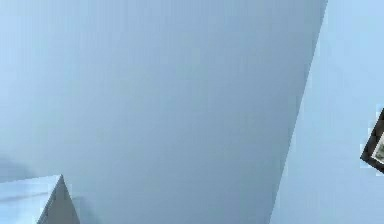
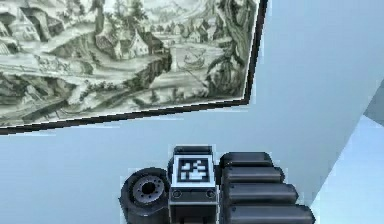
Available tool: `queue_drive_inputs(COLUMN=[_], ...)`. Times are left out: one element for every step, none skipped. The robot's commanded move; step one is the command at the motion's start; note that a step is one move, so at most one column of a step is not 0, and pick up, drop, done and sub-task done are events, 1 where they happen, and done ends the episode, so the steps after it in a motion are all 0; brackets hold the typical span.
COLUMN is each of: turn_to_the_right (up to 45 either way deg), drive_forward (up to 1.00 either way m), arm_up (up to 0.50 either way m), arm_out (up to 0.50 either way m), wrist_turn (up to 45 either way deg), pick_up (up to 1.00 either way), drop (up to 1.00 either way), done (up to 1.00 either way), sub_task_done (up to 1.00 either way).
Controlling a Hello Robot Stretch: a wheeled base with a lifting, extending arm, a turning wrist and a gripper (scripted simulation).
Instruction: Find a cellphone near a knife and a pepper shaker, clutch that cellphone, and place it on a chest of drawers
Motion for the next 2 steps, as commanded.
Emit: queue_drive_inputs(turn_to_the_right=[3.0,27.0], drive_forward=[0.0,0.0], arm_up=[0.0,0.0], arm_out=[0.0,0.0], wrist_turn=[0.0,0.0], pick_up=[0.0,0.0], drop=[0.0,0.0], done=[0.0,0.0], sub_task_done=[0.0,0.0])
